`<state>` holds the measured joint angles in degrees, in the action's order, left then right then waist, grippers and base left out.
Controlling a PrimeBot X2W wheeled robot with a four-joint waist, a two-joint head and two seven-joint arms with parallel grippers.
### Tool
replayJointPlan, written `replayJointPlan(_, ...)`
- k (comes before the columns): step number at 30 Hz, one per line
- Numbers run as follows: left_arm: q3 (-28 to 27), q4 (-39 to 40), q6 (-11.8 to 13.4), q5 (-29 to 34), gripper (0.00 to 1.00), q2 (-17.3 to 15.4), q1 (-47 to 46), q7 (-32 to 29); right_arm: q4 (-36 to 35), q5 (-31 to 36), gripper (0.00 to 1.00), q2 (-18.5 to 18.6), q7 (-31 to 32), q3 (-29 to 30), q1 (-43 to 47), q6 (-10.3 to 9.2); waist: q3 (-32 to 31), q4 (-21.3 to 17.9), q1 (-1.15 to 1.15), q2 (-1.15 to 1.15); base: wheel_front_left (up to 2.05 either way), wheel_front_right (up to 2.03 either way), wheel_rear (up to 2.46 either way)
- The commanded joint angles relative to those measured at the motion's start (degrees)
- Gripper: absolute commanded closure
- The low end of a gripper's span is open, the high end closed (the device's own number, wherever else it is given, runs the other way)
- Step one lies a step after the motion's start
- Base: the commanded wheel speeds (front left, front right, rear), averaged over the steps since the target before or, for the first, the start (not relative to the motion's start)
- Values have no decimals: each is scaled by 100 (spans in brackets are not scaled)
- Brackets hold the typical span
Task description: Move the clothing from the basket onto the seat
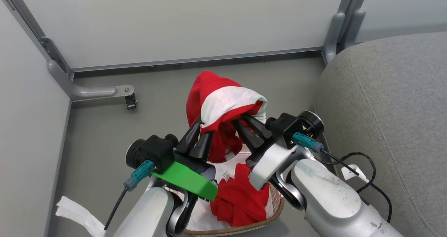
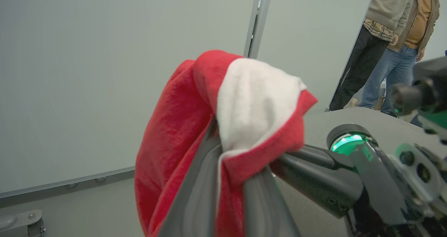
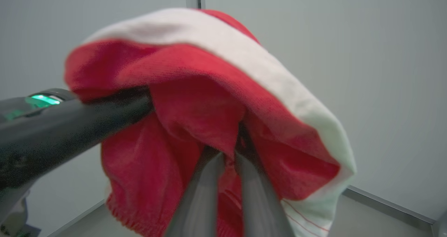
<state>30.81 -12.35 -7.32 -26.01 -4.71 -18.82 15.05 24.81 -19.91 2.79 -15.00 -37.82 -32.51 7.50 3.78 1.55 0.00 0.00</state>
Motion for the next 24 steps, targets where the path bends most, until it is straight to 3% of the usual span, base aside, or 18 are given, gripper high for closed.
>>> replayJointPlan(1, -30, 11, -29, 47, 3, -43, -56, 19, -57, -38, 100, 25, -28, 97, 56, -3, 24, -49, 0, 0, 0, 0, 0)
replayJointPlan(12, -68, 51, -24, 110, 0, -199, 139, 11, -412, 36, 100, 24, -28, 770, 401, -3, 66, -672, 0, 0, 0, 0, 0)
replayJointPlan(24, -217, 98, -24, 240, 0, -282, 295, 10, -740, 40, 100, 18, -28, 1307, 661, -3, 134, -2152, 0, 0, 0, 0, 0)
